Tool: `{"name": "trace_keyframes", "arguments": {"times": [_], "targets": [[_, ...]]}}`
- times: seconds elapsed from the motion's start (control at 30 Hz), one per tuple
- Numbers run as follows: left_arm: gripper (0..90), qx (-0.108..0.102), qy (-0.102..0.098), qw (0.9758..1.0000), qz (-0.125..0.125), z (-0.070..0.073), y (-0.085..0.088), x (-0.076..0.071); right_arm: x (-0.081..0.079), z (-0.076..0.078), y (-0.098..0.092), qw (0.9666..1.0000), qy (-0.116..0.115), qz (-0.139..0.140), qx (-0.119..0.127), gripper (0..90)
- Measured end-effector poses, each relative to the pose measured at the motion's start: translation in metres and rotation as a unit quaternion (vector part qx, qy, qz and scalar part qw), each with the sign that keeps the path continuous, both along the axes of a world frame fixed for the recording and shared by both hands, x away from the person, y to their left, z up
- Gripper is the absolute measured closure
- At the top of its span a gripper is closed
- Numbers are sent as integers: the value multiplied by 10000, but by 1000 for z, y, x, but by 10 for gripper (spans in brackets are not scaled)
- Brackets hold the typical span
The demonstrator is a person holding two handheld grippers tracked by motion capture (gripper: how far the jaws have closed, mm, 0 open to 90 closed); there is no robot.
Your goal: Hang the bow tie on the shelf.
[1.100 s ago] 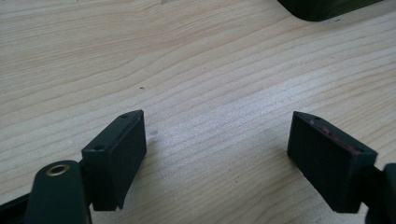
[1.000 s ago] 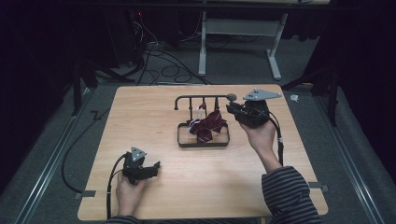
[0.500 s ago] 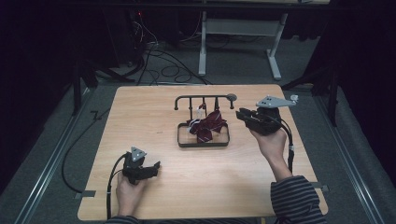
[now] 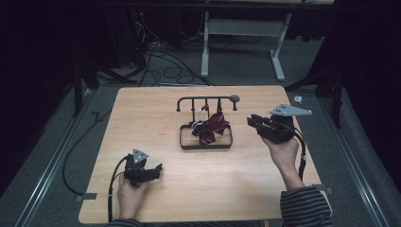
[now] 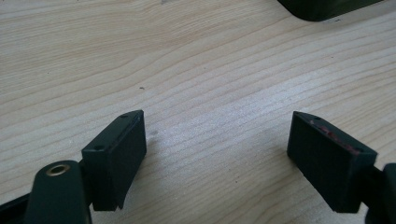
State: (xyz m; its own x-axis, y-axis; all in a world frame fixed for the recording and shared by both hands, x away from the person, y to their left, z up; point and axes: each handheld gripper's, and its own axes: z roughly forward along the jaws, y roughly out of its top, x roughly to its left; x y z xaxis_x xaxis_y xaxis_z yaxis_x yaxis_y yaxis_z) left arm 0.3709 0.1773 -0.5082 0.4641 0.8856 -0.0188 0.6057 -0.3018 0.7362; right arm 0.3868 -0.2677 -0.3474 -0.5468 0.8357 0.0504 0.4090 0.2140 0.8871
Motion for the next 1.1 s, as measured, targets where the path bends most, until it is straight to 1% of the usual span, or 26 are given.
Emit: {"name": "trace_keyframes", "arguments": {"times": [0.63, 1.1], "targets": [[202, 0, -2, 10000, 1, 0, 0, 0, -18, -16, -25, 9996, 61, -196, 185, 743], [202, 3, -1, 10000, 0, 0, 0, 0, -32, -37, -41, 9984, 222, -371, 371, 735]]}}
